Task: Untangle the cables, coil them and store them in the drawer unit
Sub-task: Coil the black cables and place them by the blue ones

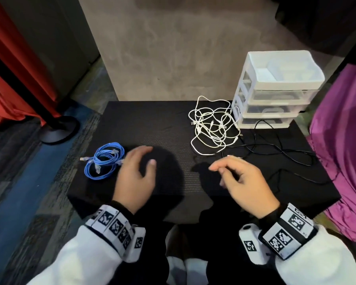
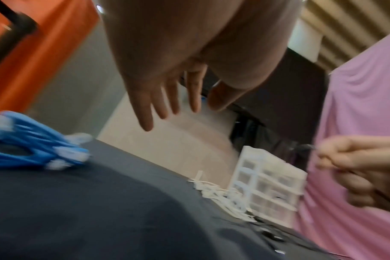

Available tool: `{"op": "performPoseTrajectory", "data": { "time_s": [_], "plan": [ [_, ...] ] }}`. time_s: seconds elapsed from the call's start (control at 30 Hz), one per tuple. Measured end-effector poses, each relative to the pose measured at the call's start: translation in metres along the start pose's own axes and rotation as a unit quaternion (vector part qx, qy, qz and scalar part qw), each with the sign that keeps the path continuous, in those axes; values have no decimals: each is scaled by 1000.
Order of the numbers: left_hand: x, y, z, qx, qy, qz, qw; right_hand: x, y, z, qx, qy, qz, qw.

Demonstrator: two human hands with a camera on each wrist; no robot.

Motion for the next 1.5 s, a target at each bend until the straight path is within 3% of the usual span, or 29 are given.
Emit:
{"op": "performPoseTrajectory", "data": {
  "time_s": [0.1,0.17,0.23,0.33,0.43,0.5,0.6,0.8,0.83,0.87,0.93,1.0,1.1,1.2,1.3,1.4,1.5],
  "plan": [
    [24,35,19,104,-126,21,986,9,-30,3,-11,-81,-71,994],
    [35,48,25,121,-174,20,977,10,-45,2,-16,-106,-99,989],
    [40,46,24,70,-218,41,973,3,-53,-3,-9,-76,-123,990],
    [39,35,23,-82,-309,104,942,-17,-46,-15,11,10,-114,993],
    [29,28,31,-218,-379,252,863,-35,-23,-25,34,69,-87,993],
    [22,29,34,-288,-394,337,806,-38,-8,-26,59,64,-77,993],
    [15,29,31,-330,-388,401,762,-31,3,-21,80,27,-67,994],
    [14,17,31,-356,-390,435,729,-17,13,-8,103,-10,-76,992],
    [16,15,32,-360,-386,423,737,-17,14,-6,107,-20,-76,991],
    [18,13,32,-353,-375,386,765,-16,14,-4,111,-39,-78,990],
    [20,12,32,-295,-331,246,862,-13,13,1,120,-104,-90,983],
    [23,15,32,-212,-303,140,918,-5,9,7,123,-170,-82,974],
    [35,18,35,-151,-334,58,928,12,5,15,119,-216,-72,967],
    [49,25,44,-94,-394,6,914,28,2,22,102,-252,-83,959],
    [54,21,50,-110,-410,31,905,32,2,25,103,-258,-108,954],
    [48,14,45,-159,-365,67,915,23,14,24,96,-265,-53,958],
    [21,6,22,-216,-247,189,926,-2,41,24,83,-274,89,954]
  ]
}}
Point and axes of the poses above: each hand's wrist, its own z-axis away from the middle knuckle, its own x-axis out of the palm, y = z × x, the point moved 3 cm from there along -z, towards the middle knuckle, and after that the axes turned 14 degrees about -x, right-handed, at the moved point
